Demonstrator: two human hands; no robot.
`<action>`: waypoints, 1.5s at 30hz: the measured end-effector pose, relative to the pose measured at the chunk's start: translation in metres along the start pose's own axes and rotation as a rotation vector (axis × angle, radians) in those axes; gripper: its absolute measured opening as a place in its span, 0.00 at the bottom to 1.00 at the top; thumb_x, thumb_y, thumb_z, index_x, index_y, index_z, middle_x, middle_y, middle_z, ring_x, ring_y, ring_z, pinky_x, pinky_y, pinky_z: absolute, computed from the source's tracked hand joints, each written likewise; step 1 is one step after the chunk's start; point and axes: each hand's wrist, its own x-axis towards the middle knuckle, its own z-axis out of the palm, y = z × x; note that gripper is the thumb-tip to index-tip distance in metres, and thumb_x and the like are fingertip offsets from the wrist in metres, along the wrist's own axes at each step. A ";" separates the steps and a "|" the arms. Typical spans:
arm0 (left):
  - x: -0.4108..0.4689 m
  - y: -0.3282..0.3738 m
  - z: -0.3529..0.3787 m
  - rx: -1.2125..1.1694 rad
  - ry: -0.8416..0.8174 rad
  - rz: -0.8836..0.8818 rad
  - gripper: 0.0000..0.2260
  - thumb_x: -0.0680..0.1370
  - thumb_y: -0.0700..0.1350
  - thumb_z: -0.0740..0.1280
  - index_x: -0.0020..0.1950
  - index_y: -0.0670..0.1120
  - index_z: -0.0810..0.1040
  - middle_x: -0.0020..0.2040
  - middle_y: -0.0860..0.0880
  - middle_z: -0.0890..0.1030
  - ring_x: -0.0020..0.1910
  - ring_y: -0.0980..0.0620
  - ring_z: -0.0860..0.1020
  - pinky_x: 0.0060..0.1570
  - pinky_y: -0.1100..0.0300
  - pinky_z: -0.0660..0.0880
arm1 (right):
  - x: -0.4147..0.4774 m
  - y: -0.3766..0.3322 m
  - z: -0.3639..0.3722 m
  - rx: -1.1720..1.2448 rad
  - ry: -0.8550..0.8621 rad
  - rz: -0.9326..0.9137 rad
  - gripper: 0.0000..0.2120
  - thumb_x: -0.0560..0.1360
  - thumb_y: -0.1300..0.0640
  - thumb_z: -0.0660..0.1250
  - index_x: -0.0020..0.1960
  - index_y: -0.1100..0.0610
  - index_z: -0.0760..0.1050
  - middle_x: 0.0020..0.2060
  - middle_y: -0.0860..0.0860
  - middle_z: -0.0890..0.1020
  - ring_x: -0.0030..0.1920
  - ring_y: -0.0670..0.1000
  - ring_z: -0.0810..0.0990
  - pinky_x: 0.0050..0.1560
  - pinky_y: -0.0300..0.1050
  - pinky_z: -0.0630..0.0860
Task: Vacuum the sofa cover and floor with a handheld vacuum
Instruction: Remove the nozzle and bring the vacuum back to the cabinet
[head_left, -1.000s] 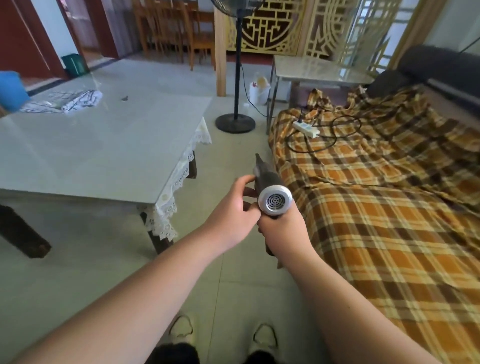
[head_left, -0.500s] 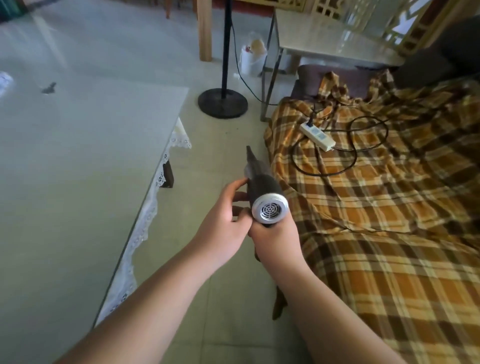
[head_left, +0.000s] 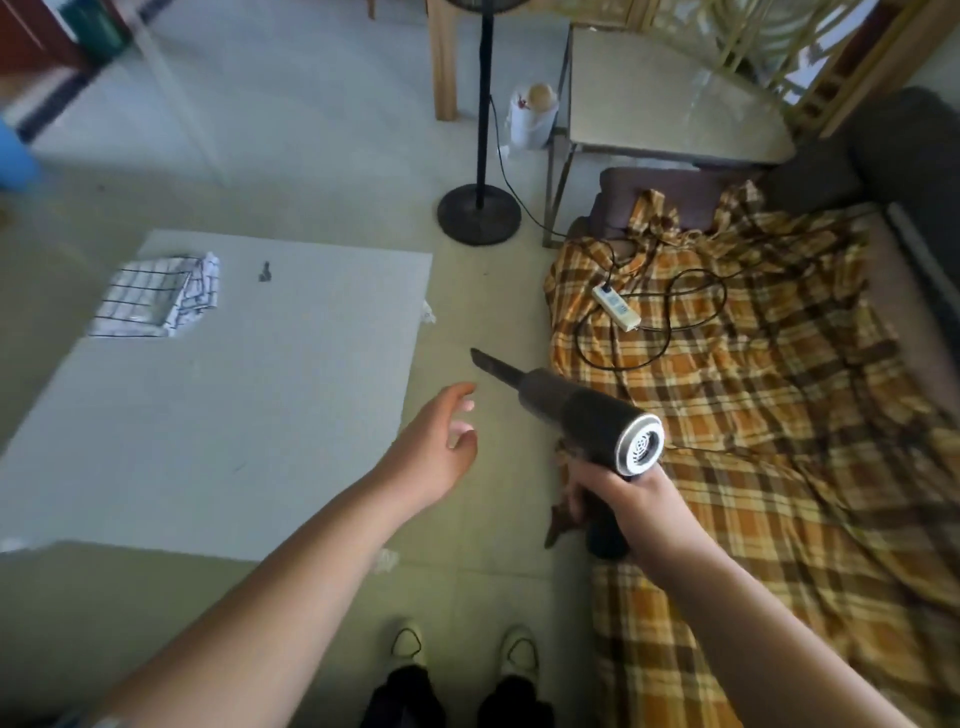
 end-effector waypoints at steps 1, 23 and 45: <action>-0.015 0.009 -0.010 0.002 0.022 0.007 0.23 0.82 0.44 0.62 0.76 0.55 0.62 0.67 0.58 0.71 0.54 0.61 0.77 0.43 0.67 0.75 | -0.019 -0.012 -0.001 0.025 -0.036 -0.013 0.09 0.73 0.57 0.71 0.43 0.61 0.75 0.35 0.60 0.78 0.35 0.59 0.76 0.44 0.57 0.76; -0.077 0.141 -0.081 -1.762 0.173 0.150 0.19 0.82 0.54 0.60 0.33 0.47 0.66 0.31 0.51 0.63 0.28 0.51 0.65 0.37 0.57 0.68 | -0.101 -0.064 0.032 0.854 -0.561 0.013 0.17 0.64 0.60 0.75 0.47 0.61 0.70 0.28 0.54 0.69 0.25 0.50 0.68 0.28 0.46 0.70; -0.093 0.216 -0.077 -1.710 0.463 0.026 0.19 0.81 0.49 0.57 0.32 0.50 0.57 0.26 0.53 0.54 0.21 0.54 0.54 0.21 0.64 0.58 | -0.123 -0.078 0.011 0.562 -0.400 -0.362 0.11 0.69 0.55 0.72 0.44 0.61 0.75 0.28 0.59 0.71 0.25 0.55 0.70 0.29 0.48 0.73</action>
